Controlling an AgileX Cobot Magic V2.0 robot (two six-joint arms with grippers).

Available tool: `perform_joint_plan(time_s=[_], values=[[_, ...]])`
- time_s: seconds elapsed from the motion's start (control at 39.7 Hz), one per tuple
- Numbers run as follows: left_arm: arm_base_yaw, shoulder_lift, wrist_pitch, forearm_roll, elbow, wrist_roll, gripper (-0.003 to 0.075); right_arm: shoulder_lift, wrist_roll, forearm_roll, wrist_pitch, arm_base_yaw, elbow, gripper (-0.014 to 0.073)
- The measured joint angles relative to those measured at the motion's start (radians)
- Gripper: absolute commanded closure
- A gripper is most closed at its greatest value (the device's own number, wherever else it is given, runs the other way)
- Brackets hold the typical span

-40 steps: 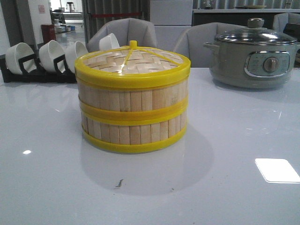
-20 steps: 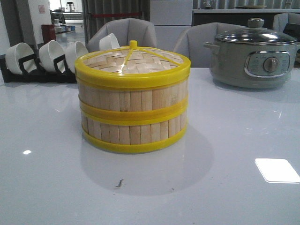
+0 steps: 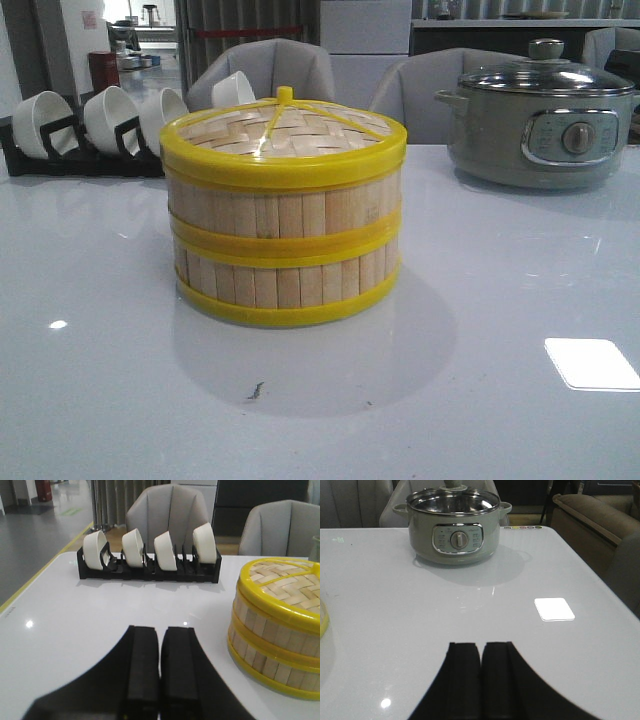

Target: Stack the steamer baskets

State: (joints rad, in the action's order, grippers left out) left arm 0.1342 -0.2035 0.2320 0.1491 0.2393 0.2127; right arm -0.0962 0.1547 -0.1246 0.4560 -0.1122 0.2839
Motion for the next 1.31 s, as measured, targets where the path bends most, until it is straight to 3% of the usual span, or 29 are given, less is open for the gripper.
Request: perform_joint_plan(time_s=[0.2,0.4,1.31], values=[[-0.008,0.115,-0.109,-0.008,-0.152,0.000,0.0625,0.000,0.000,0.000,0.000,0.000,0.000,0.0566],[-0.021,0.177,-0.137,-0.008,-0.244,0.000,0.0625,0.000,0.000,0.000,0.000,0.000,0.000,0.0566],[-0.022,0.207,-0.138,0.086,-0.244,0.000,0.0625,0.000,0.000,0.000,0.000,0.000,0.000,0.0566]])
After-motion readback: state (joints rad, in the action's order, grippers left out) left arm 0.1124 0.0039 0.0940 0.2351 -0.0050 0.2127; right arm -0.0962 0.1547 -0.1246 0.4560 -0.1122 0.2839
